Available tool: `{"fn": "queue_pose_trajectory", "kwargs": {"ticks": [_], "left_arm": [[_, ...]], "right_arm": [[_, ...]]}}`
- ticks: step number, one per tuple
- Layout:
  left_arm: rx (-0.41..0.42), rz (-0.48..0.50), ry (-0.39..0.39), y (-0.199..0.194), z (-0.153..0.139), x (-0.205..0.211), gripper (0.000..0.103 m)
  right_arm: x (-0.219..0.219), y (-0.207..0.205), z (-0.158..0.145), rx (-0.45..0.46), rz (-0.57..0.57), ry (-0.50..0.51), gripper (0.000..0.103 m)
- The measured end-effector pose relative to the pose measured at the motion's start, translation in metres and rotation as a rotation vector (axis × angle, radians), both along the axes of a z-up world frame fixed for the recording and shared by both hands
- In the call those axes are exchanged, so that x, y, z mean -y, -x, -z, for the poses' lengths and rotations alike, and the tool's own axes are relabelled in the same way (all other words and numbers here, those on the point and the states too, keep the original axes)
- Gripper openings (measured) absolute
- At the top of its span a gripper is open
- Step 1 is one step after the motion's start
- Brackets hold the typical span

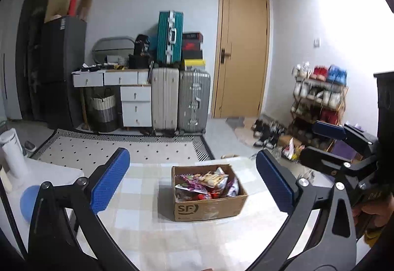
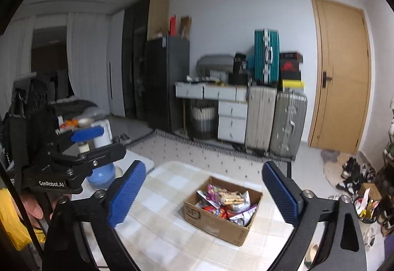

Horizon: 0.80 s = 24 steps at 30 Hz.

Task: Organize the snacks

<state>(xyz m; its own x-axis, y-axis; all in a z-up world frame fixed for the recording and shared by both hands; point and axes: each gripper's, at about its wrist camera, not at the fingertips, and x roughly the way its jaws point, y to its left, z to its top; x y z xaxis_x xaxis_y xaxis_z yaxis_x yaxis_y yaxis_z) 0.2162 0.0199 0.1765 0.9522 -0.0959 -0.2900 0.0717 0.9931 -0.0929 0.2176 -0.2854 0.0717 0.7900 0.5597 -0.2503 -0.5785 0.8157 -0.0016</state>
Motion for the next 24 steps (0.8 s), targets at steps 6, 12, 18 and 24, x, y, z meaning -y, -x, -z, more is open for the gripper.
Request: {"fn": "queue_pose_trajectory", "kwargs": {"ticks": [6,12,18,24], "left_arm": [[0.037,-0.039,-0.042,0.069,-0.003,-0.008,0.102],[0.068,-0.135,-0.033,0.122,0.029,-0.024,0.102],[0.061,-0.187,-0.062,0.145,0.075,-0.035,0.102],[0.043,-0.206,-0.022,0.139,0.106,-0.059,0.102]], "right_arm": [[0.030,0.060,0.004,0.067,-0.001,-0.081,0.102],[0.050,0.092,0.037,0.091,0.048,-0.062,0.102],[0.072,0.102,0.076,0.056,0.125,-0.139,0.102],[0.093,0.098,0.104,0.017,0.161,-0.168,0.102]]}}
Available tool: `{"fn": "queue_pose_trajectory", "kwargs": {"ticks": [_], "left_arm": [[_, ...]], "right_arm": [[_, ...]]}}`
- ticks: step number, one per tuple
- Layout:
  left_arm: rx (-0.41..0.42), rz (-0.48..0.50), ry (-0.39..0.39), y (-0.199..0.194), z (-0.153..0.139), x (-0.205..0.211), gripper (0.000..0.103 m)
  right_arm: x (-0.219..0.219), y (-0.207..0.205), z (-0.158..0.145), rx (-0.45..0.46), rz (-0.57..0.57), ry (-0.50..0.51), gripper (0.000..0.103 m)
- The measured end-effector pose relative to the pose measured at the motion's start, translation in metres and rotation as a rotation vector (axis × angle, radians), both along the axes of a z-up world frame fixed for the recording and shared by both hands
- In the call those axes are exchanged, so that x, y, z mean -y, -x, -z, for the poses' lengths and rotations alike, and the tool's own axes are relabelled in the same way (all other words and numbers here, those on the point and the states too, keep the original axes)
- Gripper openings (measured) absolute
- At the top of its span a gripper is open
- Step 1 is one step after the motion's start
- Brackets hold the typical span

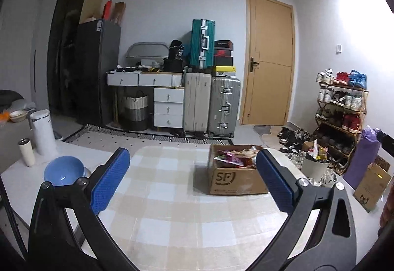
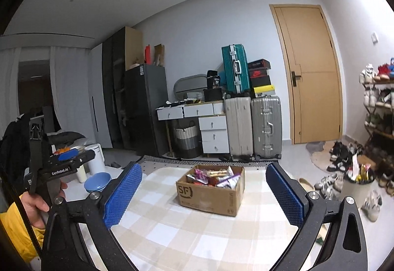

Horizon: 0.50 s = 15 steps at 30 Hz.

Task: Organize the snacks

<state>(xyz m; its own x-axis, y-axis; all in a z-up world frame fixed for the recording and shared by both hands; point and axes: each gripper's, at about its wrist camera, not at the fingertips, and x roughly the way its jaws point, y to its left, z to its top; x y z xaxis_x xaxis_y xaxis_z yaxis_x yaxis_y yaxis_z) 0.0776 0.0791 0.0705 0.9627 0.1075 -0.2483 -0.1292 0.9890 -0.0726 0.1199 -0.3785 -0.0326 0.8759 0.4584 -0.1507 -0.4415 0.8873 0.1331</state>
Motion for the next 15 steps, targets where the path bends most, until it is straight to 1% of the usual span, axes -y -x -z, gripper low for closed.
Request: {"fn": "queue_pose_trajectory", "kwargs": {"ticks": [2,4,6,7,9,12,15], "left_arm": [[0.016,-0.010,-0.033,0.000,0.013,-0.003,0.102],[0.016,-0.016,-0.057,-0.011,0.024,-0.006,0.102],[0.010,0.000,-0.056,-0.016,0.042,-0.010,0.102],[-0.008,0.005,-0.045,-0.020,0.055,-0.012,0.102],[-0.033,0.009,-0.032,-0.042,0.073,-0.013,0.102],[-0.071,0.018,-0.023,-0.068,0.112,-0.013,0.102],[-0.111,0.005,-0.007,-0.106,0.145,-0.011,0.102]], "right_arm": [[0.004,-0.006,0.010,-0.011,0.008,0.002,0.102],[0.008,-0.012,0.022,-0.014,0.013,0.008,0.102],[0.009,-0.019,0.040,-0.021,0.018,0.018,0.102],[0.008,-0.022,0.051,-0.024,0.017,0.023,0.102],[0.005,-0.028,0.068,-0.014,0.029,0.027,0.102],[-0.005,-0.047,0.095,-0.019,0.028,0.047,0.102],[-0.017,-0.064,0.118,-0.005,0.033,0.054,0.102]]}}
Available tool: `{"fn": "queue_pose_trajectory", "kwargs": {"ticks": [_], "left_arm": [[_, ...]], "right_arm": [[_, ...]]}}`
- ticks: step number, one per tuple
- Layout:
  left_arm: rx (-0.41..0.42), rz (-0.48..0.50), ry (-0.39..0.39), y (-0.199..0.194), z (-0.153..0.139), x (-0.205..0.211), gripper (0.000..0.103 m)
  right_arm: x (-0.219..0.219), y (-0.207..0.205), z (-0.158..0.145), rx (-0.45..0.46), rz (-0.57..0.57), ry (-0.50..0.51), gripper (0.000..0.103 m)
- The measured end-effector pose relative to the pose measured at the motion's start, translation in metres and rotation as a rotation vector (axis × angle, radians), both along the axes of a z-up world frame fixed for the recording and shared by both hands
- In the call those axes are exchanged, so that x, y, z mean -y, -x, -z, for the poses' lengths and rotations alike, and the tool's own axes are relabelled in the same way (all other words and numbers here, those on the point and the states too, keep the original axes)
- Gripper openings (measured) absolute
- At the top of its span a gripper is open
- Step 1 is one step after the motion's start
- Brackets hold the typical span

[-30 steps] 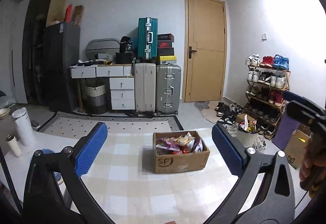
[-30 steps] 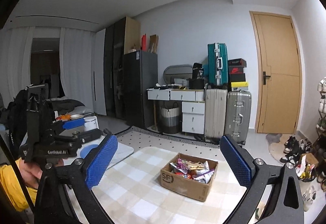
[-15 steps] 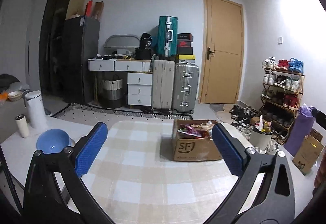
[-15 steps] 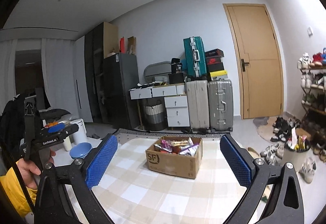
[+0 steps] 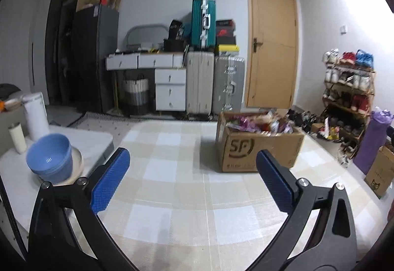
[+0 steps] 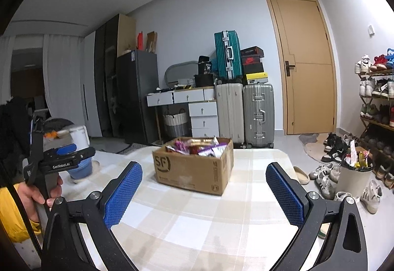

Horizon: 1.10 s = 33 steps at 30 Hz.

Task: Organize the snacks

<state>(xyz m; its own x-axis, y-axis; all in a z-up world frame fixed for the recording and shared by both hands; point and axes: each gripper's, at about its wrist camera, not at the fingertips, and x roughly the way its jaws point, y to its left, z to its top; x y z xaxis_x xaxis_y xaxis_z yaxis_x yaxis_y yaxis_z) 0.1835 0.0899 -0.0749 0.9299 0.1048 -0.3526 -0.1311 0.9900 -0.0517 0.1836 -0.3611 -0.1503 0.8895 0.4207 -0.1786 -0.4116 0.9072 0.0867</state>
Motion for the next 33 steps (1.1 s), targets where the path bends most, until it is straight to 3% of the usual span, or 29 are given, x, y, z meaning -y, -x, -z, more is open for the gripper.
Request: {"fn": "queue_pose_trajectory", "kwargs": {"ticks": [6,9,14,20,26,33], "left_arm": [[-0.008,0.004,0.019,-0.070,0.044,0.008,0.102],[0.016,0.008,0.021,-0.088,0.059,0.012,0.102],[0.060,-0.047,-0.018,-0.098,0.082,0.019,0.102],[0.049,0.003,-0.026,-0.109,0.101,0.029,0.102],[0.038,0.018,-0.016,-0.123,0.116,0.031,0.102],[0.038,0.052,-0.040,-0.118,0.108,0.043,0.102]], "right_arm": [[-0.015,-0.038,0.037,0.005,0.031,0.013,0.102],[-0.024,-0.045,0.044,0.064,0.149,0.108,0.102],[-0.026,-0.049,0.049,0.081,0.132,0.116,0.102],[-0.022,-0.064,0.055,-0.012,0.101,0.077,0.102],[-0.031,-0.066,0.056,-0.023,0.065,0.113,0.102],[-0.031,-0.065,0.056,-0.031,0.068,0.113,0.102]]}}
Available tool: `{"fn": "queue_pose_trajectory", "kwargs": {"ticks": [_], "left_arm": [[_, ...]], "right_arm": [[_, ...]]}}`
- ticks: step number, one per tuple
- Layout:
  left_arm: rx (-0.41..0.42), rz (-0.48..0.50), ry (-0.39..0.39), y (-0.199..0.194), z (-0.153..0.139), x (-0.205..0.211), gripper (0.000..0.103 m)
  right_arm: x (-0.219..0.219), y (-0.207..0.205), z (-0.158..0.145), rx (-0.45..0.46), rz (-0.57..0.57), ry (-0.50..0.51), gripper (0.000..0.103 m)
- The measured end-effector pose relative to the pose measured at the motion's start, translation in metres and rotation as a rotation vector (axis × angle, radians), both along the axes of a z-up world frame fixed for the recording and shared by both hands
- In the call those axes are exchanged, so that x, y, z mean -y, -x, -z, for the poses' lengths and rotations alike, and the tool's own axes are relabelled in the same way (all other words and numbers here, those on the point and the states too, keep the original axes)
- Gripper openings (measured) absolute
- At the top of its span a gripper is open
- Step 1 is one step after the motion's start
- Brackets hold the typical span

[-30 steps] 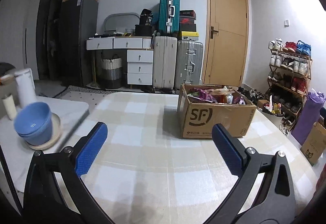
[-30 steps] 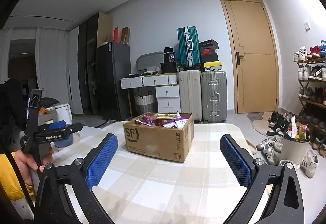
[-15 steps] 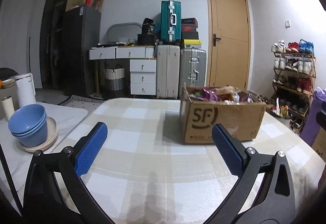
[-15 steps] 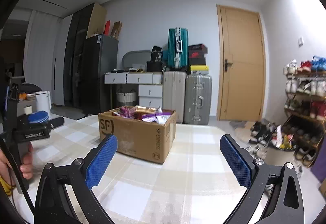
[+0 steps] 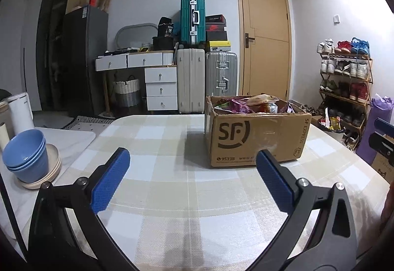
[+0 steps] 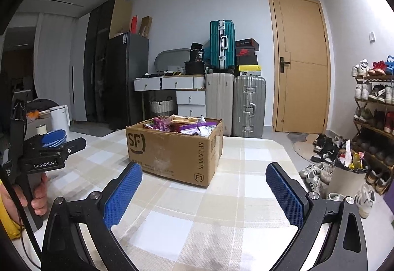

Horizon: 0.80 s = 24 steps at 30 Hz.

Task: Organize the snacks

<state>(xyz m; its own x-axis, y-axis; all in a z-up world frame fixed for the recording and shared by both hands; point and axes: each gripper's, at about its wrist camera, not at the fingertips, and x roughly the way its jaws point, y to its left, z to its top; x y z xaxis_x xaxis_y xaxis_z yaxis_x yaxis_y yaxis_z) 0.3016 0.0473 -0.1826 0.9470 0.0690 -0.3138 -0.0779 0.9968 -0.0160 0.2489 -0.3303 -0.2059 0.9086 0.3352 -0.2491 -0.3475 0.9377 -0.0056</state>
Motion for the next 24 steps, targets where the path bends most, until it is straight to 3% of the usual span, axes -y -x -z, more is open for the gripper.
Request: {"fn": "queue_pose_trajectory", "kwargs": {"ticks": [24], "left_arm": [[-0.001,-0.008,-0.004,0.015,-0.008,0.001,0.102]], "right_arm": [[-0.002,-0.005,0.002,-0.024,-0.018,-0.002,0.102]]}}
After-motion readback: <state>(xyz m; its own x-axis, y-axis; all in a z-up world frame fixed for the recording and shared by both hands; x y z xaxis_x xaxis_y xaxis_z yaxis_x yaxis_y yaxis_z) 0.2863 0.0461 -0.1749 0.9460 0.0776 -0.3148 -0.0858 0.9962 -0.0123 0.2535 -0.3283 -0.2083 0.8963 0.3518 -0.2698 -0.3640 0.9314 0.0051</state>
